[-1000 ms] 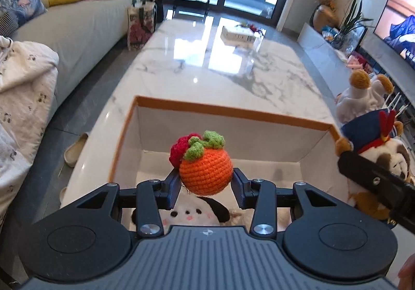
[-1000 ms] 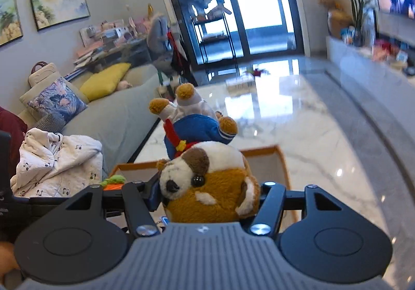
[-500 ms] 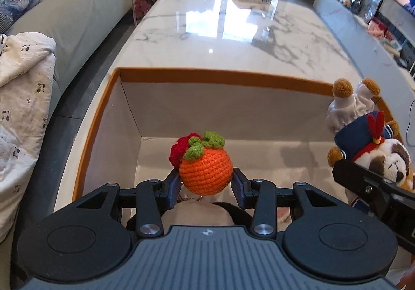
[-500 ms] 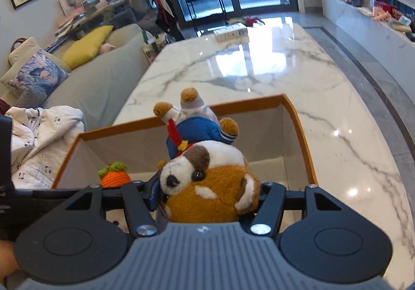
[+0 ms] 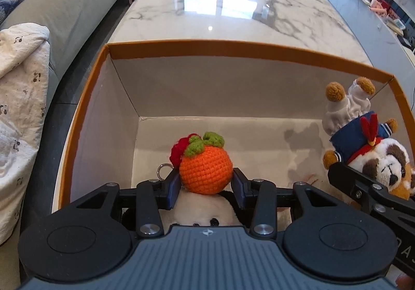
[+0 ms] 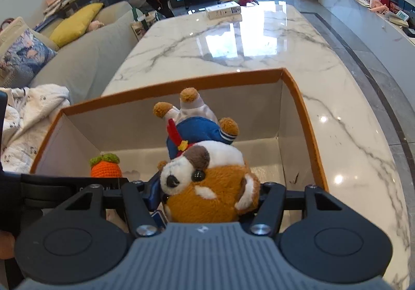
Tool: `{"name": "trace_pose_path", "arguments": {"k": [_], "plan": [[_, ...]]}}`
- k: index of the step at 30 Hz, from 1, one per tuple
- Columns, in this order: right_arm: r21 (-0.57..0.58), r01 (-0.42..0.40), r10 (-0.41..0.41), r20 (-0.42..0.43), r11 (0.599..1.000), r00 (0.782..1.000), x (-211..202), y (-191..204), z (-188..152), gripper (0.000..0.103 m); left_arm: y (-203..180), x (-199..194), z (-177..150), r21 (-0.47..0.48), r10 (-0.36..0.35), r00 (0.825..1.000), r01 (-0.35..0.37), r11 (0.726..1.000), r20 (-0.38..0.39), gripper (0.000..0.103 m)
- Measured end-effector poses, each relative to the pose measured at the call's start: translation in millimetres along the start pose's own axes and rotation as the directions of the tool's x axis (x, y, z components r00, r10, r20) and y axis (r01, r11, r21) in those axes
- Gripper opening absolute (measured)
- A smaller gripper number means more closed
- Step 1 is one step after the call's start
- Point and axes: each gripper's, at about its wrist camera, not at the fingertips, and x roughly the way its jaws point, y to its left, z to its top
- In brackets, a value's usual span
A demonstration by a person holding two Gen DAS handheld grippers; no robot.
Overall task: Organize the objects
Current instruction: 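Lift the persimmon and dog plush and carry them over the box, then lower both items into the box and open both tools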
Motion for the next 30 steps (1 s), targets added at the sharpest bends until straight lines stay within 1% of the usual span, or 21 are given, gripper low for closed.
{"name": "trace_pose_path", "arguments": {"k": [7, 10, 15, 19, 20, 26, 30], "plan": [[-0.03, 0.052, -0.053, -0.043, 0.998, 0.998, 3.1, 5.4, -1.3, 0.062, -1.5, 6.3, 1.0, -0.002, 0.002, 0.998, -0.002, 1.0, -0.059, 0.049], [-0.054, 0.058, -0.062, -0.07, 0.997, 0.996, 4.9, 7.9, -2.4, 0.062, -3.3, 10.1, 1.2, 0.006, 0.004, 0.996, -0.004, 1.0, -0.085, 0.049], [-0.117, 0.061, -0.072, -0.093, 0.991, 0.993, 6.9, 15.0, -3.0, 0.062, -6.4, 12.5, 0.9, 0.016, 0.014, 0.995, -0.013, 1.0, -0.097, 0.049], [-0.109, 0.059, -0.071, -0.11, 0.992, 0.991, 7.8, 12.8, -2.3, 0.063, -5.0, 14.4, 0.5, 0.006, 0.012, 0.994, -0.012, 1.0, -0.106, 0.049], [-0.107, 0.06, -0.072, -0.112, 0.992, 0.991, 8.0, 12.2, -2.2, 0.063, -4.3, 14.3, 0.7, 0.004, 0.012, 0.994, -0.012, 1.0, -0.107, 0.051], [-0.131, 0.074, -0.091, -0.124, 0.989, 0.988, 8.6, 15.4, -4.4, 0.063, -7.2, 14.9, 2.1, 0.005, 0.014, 0.994, -0.013, 1.0, -0.107, 0.054], [-0.121, 0.083, -0.1, -0.144, 0.989, 0.984, 8.9, 14.0, -4.4, 0.064, -5.8, 15.3, 2.3, 0.001, 0.014, 0.994, -0.014, 1.0, -0.105, 0.054]]}}
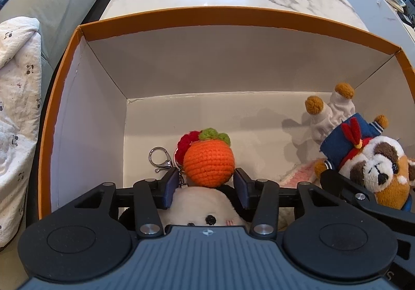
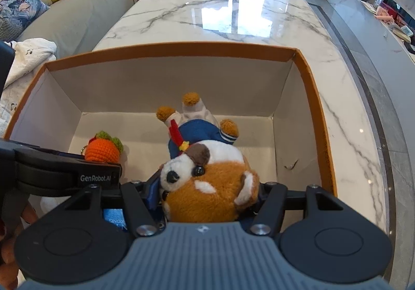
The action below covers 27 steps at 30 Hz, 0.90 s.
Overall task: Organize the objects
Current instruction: 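Lower both items into the box and open both tools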
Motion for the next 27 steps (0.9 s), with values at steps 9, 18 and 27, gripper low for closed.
{"name": "trace_pose_path", "arguments": {"k": [9, 18, 27], "plan": [[0.036, -0.018, 0.019, -0.029, 0.999, 0.999, 2.0, -6.0, 0.2, 0.065, 1.2, 2.1, 0.0, -0.022, -0.014, 1.0, 0.014, 1.0, -0.007, 0.06], [0.04, -0.026, 0.028, -0.04, 0.999, 0.999, 4.9, -2.4, -1.9, 0.072, 0.4, -2.7, -1.6, -0.019, -0.016, 1.0, 0.016, 1.0, 0.017, 0.082], [0.036, -0.016, 0.017, -0.022, 0.999, 1.0, -0.1, 1.6, -4.8, 0.075, -2.5, -16.7, -5.1, 0.001, 0.001, 0.998, -0.001, 1.0, 0.069, 0.084]]}}
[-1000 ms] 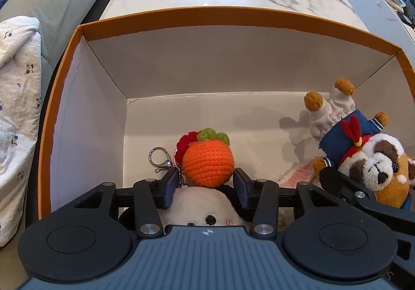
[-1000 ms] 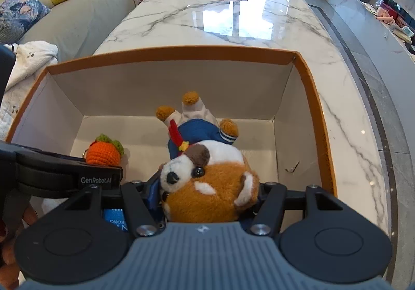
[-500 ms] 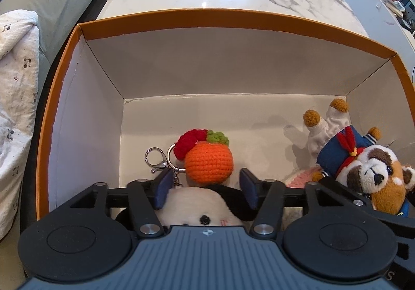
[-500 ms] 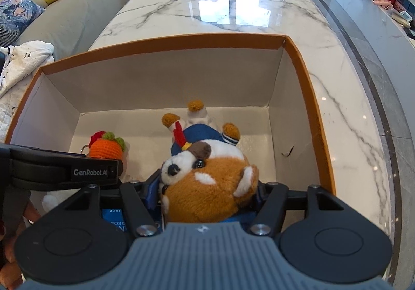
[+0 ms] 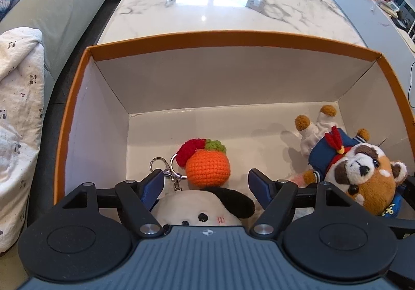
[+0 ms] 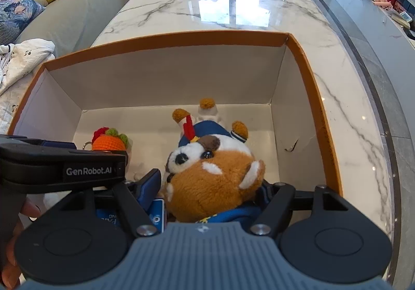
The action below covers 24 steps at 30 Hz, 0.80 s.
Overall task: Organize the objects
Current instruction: 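Lower both items into the box and open both tools, then withdraw both tools from the box toward the remaining items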
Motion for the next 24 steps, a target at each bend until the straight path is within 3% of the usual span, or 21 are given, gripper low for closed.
{"name": "trace_pose_path", "arguments": {"k": [7, 10, 12, 15, 24], "plan": [[-0.004, -0.003, 0.004, 0.04, 1.0, 0.999, -17.9, 4.1, 2.2, 0.082, 3.9, -19.3, -0.3, -0.017, 0.007, 1.0, -0.007, 1.0, 0.028, 0.084], [-0.015, 0.052, -0.051, 0.075, 0.999, 0.996, -27.5, 4.3, 1.2, 0.1, 6.6, -28.1, -1.4, -0.027, -0.001, 0.999, 0.002, 1.0, 0.05, 0.085], [-0.031, 0.079, -0.075, 0.098, 0.996, 0.992, -34.4, 4.0, 0.6, 0.1, 9.8, -35.7, -3.3, -0.038, -0.018, 0.998, 0.021, 0.999, 0.059, 0.085], [-0.019, 0.052, -0.05, 0.104, 0.998, 0.993, -44.3, -1.7, -0.3, 0.1, 12.4, -48.3, -6.4, -0.047, -0.029, 0.997, 0.033, 0.998, 0.075, 0.086], [-0.046, 0.056, -0.047, 0.181, 0.997, 0.982, -101.2, -7.5, -8.6, 0.1, 3.2, -99.0, -29.6, 0.04, 0.026, 0.991, -0.032, 0.999, 0.135, 0.086]]}}
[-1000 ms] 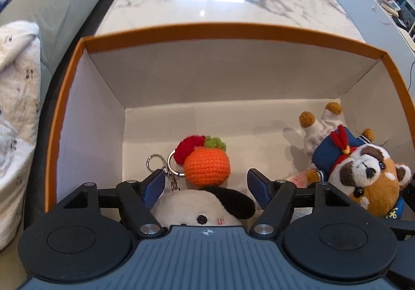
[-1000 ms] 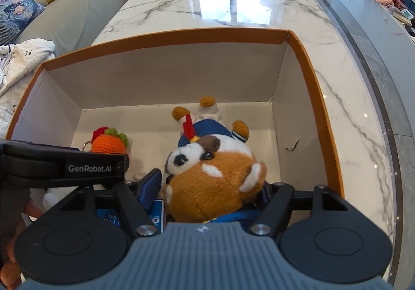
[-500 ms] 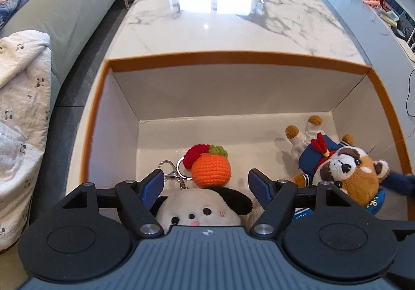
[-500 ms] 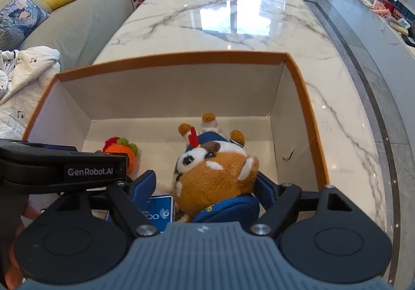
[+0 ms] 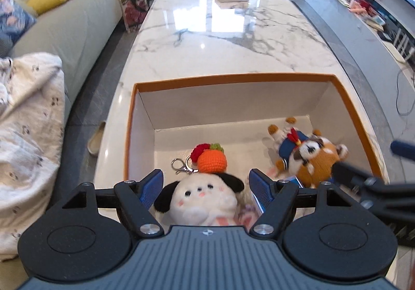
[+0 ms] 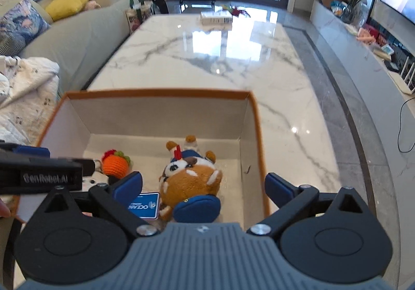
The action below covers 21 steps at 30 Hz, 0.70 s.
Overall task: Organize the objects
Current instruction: 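Withdraw both tools from the box toward the remaining items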
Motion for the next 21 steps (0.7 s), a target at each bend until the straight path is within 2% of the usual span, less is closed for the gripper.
{"name": "trace_pose_path", "arguments": {"k": [6, 9, 12, 16, 21], "plan": [[-0.035, 0.011, -0.009, 0.06, 0.999, 0.998, -51.7, -3.0, -13.3, 0.1, -2.1, -30.3, -29.8, 0.024, 0.025, 0.999, -0.025, 0.999, 0.022, 0.086], [-0.017, -0.006, 0.007, 0.064, 1.0, 0.998, -68.2, -5.9, -32.6, 0.101, 11.4, -43.8, -66.0, -0.051, -0.016, 0.998, 0.019, 0.998, 0.054, 0.088], [0.032, -0.047, 0.045, 0.057, 0.998, 0.997, -75.8, -8.9, -62.8, 0.101, 16.1, -50.9, -98.8, -0.073, -0.063, 0.997, 0.066, 0.995, 0.046, 0.088], [0.107, -0.107, 0.105, 0.026, 0.988, 0.994, -81.4, -13.3, -107.3, 0.101, 15.4, -64.2, -138.7, -0.061, -0.04, 0.996, 0.045, 0.997, 0.083, 0.088], [0.137, -0.109, 0.11, -0.004, 0.985, 0.994, -91.2, -16.3, -150.7, 0.101, 20.8, -55.3, -176.1, -0.108, -0.088, 0.993, 0.096, 0.989, 0.076, 0.089]]}}
